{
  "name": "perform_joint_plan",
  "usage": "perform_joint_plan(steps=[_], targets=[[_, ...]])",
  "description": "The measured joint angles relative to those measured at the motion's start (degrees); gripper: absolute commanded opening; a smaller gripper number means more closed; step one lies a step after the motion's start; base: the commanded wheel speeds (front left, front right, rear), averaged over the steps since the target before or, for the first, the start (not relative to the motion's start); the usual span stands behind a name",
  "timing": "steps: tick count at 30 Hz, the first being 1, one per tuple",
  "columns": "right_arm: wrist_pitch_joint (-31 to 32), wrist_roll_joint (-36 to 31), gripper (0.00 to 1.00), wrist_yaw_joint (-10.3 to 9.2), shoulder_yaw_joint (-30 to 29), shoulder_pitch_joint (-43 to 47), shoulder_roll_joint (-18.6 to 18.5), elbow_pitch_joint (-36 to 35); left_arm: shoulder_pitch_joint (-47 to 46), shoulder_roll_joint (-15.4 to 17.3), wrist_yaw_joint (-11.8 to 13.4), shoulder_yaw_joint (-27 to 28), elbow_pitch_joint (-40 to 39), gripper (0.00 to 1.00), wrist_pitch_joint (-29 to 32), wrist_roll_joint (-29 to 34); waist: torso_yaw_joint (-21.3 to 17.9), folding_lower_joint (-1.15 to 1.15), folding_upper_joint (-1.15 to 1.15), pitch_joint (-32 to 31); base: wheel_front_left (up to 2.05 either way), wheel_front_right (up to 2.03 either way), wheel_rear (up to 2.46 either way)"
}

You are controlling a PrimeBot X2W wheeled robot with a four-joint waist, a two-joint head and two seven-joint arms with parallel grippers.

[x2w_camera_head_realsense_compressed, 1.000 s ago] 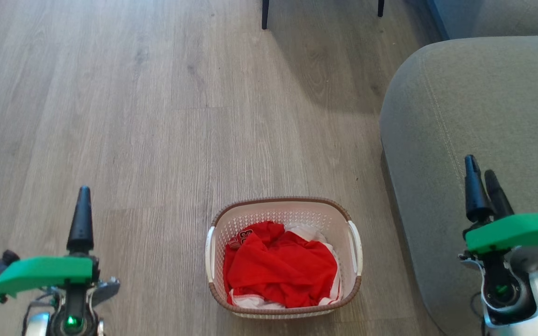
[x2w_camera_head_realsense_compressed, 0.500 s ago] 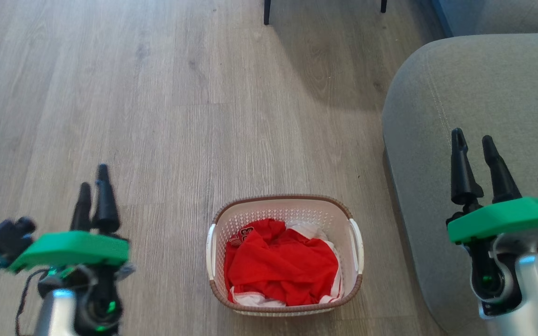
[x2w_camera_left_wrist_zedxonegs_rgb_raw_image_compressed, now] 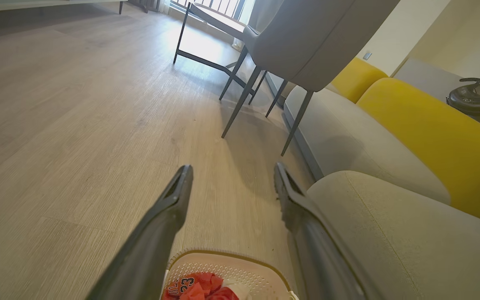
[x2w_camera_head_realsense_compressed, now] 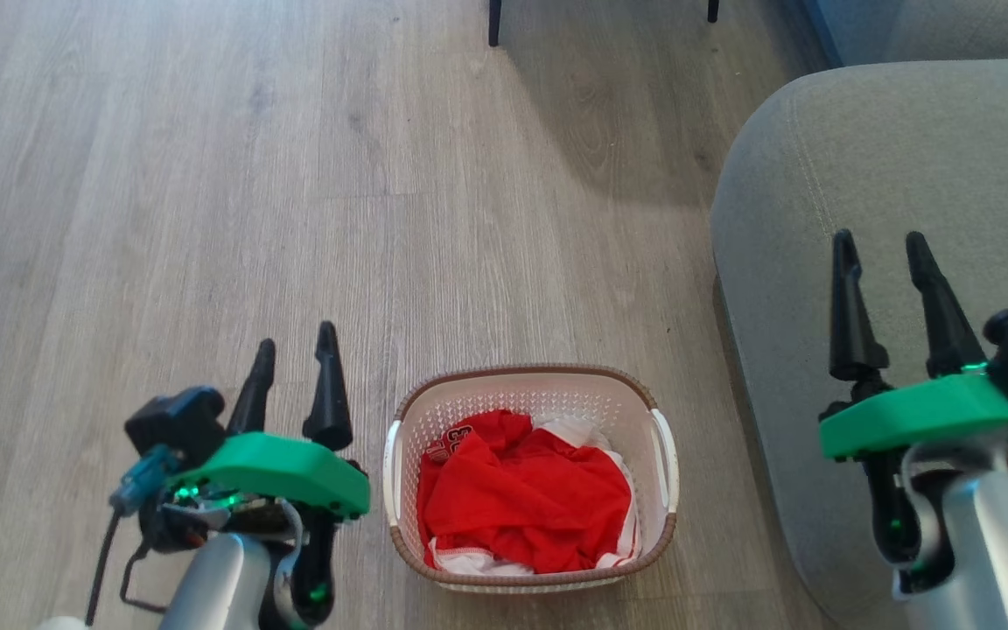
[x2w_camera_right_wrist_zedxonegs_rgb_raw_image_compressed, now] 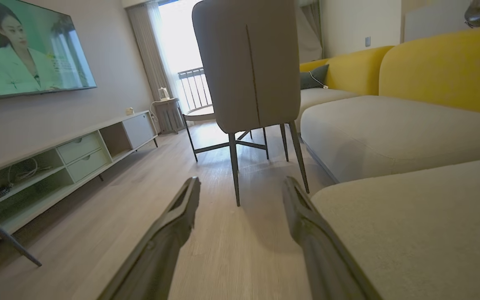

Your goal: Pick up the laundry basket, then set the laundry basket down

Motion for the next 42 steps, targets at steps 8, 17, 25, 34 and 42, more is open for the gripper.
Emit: perform_joint_plan(steps=[8,17,25,34,42], targets=[[-1.5,-4.0,1.00,0.00,1.0,-1.0,0.1,-1.2,-0.4,0.6,0.0,-2.8,1.2,1.00,-1.1,6.4,-0.1,0.00,0.00,0.0,0.00,0.00,0.00],[-2.9,-8.9,1.00,0.00,0.5,-1.0,1.2,1.4,-1.6,0.6,2.5,-3.9,0.9,1.00,-2.6,10.6,-0.5,0.00,0.00,-0.3,0.00,0.00,0.00],[-4.1,-13.0,1.00,0.00,3.7,-1.0,0.4,1.6,-2.2,0.6,4.9,-3.9,-3.8,1.00,-3.8,16.5,-1.0,0.00,0.00,-0.2,0.00,0.00,0.00],[-5.6,-14.4,1.00,0.00,6.7,-0.9,-0.3,3.2,-2.2,1.0,9.2,-7.1,-3.9,1.00,-5.4,25.3,-1.4,0.00,0.00,-0.4,0.00,0.00,0.00],[-7.0,-18.3,1.00,0.00,3.5,-0.9,0.8,4.5,-2.2,1.2,11.9,-8.8,-3.5,1.00,-6.9,28.5,-1.3,0.00,0.00,-0.5,0.00,0.00,0.00]])
